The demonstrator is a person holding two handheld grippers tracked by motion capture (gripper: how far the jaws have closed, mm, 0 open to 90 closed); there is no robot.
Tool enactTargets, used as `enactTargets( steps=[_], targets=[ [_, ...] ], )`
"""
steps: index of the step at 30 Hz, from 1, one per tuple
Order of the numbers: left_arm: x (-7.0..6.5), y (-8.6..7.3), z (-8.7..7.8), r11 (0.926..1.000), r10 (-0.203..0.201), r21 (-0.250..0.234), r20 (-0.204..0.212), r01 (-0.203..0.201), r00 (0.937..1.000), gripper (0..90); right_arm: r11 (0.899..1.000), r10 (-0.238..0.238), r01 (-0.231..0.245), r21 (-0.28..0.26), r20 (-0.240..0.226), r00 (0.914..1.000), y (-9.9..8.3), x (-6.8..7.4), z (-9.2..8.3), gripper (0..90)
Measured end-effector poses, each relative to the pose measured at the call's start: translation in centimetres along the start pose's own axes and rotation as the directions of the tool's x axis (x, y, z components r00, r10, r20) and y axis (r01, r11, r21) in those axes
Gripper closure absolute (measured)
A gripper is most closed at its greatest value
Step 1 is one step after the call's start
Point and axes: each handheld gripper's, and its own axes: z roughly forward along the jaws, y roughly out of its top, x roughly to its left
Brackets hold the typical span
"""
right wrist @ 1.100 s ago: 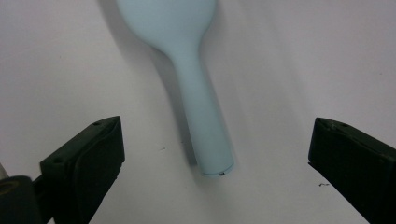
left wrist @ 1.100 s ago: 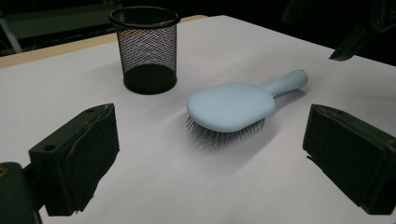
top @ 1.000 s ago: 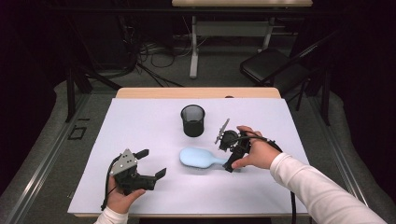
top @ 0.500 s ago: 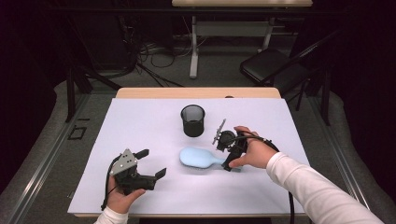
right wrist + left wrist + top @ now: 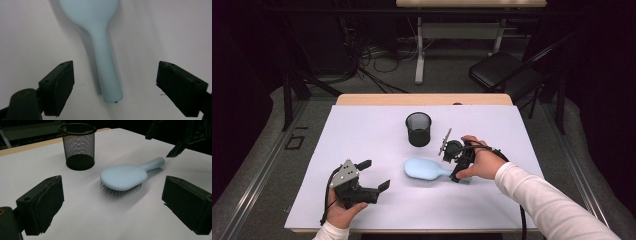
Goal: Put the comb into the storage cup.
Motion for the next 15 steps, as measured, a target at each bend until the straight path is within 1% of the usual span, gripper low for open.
enactTargets(
  steps=[1, 2, 3, 7, 11, 15],
  targets=[
    [0.00, 0.00, 0.00, 1.0000, 0.000, 0.000, 0.000, 0.000, 1.0000, 4.2, 1.000, 0.001, -0.001, 0.000, 0.000, 1.0000, 0.02, 0.02, 0.07, 14.8],
    [0.01, 0.00, 0.00, 1.0000, -0.001, 0.000, -0.001, 0.001, 1.0000, 4.2, 1.000, -0.016, 0.016, -0.002, 0.002, 0.9999, 0.07, -0.08, 0.12, 15.0],
    [0.01, -0.01, 0.00, 1.0000, -0.001, 0.000, -0.001, 0.001, 1.0000, 4.3, 1.000, -0.001, 0.001, 0.002, -0.005, 1.0000, 0.06, 0.02, 0.19, 15.4],
    [0.01, -0.01, -0.01, 1.0000, 0.000, 0.001, 0.000, 0.000, 1.0000, 4.3, 1.000, -0.012, 0.012, -0.001, -0.009, 0.9999, 0.05, -0.12, 0.53, 17.2],
    [0.02, -0.01, 0.00, 1.0000, 0.000, 0.002, 0.000, 0.000, 1.0000, 4.2, 1.000, -0.011, 0.011, 0.006, -0.006, 0.9999, 0.05, -0.18, 0.69, 18.7],
    [0.03, -0.01, 0.00, 1.0000, 0.000, 0.002, 0.001, 0.000, 1.0000, 4.3, 1.000, -0.022, 0.022, -0.007, -0.011, 0.9997, 0.03, -0.30, 0.94, 19.8]
  ],
)
